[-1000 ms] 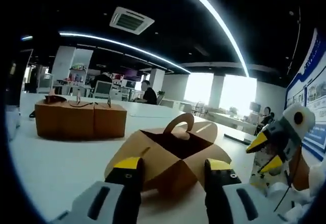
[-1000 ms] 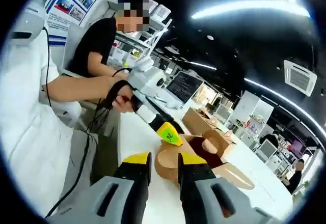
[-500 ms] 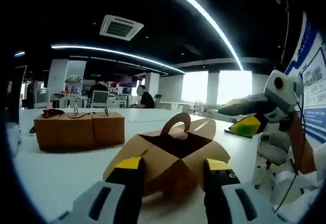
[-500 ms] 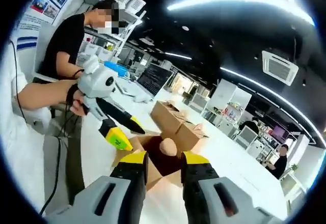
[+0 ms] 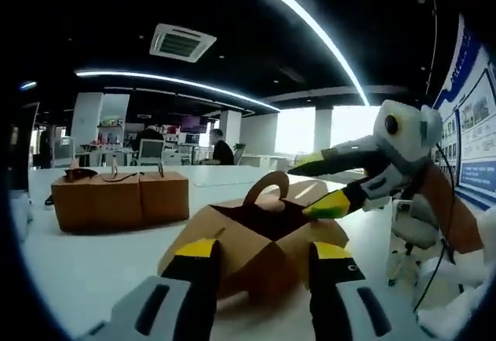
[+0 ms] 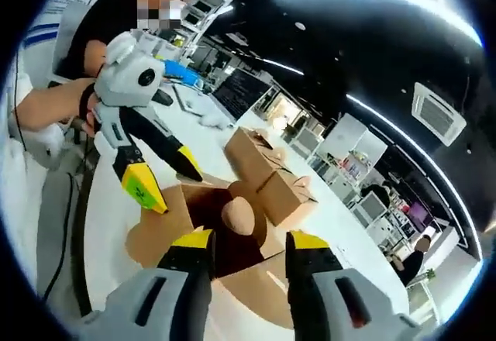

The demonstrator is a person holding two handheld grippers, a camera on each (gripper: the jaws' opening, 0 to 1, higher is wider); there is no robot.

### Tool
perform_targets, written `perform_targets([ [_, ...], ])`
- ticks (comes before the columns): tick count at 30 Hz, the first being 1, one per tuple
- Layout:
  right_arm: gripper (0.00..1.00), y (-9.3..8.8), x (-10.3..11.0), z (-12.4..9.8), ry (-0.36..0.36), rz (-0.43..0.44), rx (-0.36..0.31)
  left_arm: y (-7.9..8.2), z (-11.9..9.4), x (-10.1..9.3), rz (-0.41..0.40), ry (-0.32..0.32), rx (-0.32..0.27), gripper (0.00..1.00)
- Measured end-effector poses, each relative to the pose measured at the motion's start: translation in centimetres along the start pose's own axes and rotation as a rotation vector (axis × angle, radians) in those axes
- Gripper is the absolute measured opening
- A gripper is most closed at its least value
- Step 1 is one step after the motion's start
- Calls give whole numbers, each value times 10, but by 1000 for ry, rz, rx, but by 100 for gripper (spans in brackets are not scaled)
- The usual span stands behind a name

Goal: Pick up one paper box from the group, open the paper box, and remove the item inside

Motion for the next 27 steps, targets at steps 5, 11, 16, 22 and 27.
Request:
perform_targets([
  [5,36,1,-4,4,9,-12,16,1,-1,0,2,0,0,47],
  [11,34,1,-5,9,23,-32,23,1,-1,0,-2,-2,0,47],
  [16,25,2,-4,11,37,-49,19,0,-1,0,1,-3,4,47],
  [22,14,11,-12,8,22,-57,-31,-1,-1,0,11,-1,9,47],
  [27,3,10,-14,12,31,-54,-42,-1,1,1,8,-5,9,47],
])
Point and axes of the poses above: the point that each gripper's makers call its tool centre point, and the gripper's own axes: z roughly forward along the fingers, x roughly to its left, y roughly out of its top, the point moved 8 cm from there along -z, roughly backward along the fingers, and after that the axes turned 1 degree about y, right-handed, at the moved point
